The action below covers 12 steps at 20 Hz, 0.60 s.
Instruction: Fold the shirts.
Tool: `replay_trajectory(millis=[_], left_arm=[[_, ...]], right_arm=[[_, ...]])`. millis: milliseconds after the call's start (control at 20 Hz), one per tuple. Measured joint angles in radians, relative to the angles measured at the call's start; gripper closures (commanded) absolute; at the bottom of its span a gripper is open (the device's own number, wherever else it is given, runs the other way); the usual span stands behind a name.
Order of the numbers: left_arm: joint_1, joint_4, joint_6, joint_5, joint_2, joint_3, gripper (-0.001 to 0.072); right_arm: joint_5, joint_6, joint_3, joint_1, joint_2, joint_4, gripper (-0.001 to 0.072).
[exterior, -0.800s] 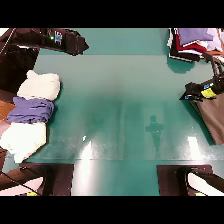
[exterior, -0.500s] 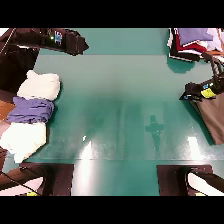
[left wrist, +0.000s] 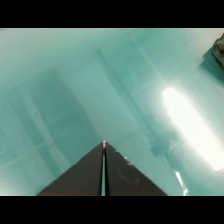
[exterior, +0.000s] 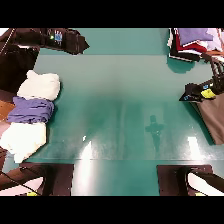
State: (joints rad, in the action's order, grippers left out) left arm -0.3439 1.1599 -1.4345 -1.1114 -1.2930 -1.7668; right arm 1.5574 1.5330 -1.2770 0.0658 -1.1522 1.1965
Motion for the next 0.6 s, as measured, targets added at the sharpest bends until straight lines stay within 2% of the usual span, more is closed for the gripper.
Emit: replay_trajectory(millis=[100,150,200,250,300,450,600], left_arm=[[0.003,0.021,0.009,0.006,0.001,0.000,0.0681],[0.013,0.058,0.011,-0.001,0.002,0.000,0.0658],[0.030,0.138,0.009,-0.018,0.002,0.000,0.0411],[0.055,0.217,-0.006,-0.038,0.002,0.003,0.0125],[0.089,0.291,-0.032,-0.059,0.002,0.012,0.0059],[0.224,0.436,-0.116,-0.079,0.002,0.080,0.0058],[0.358,0.495,-0.166,-0.037,0.001,0.227,0.0058]], right_arm=[[0.002,0.000,0.000,0.000,0.000,0.000,0.0693],[0.003,0.000,0.000,0.000,0.000,0.000,0.0693],[0.004,0.000,0.000,0.000,0.000,0.000,0.0692],[0.006,0.000,0.000,0.000,0.000,0.000,0.0693],[0.007,0.000,0.000,0.000,0.000,0.000,0.0693],[0.010,0.000,0.000,0.000,0.000,0.000,0.0693],[0.010,0.000,0.000,0.000,0.000,0.000,0.0693]])
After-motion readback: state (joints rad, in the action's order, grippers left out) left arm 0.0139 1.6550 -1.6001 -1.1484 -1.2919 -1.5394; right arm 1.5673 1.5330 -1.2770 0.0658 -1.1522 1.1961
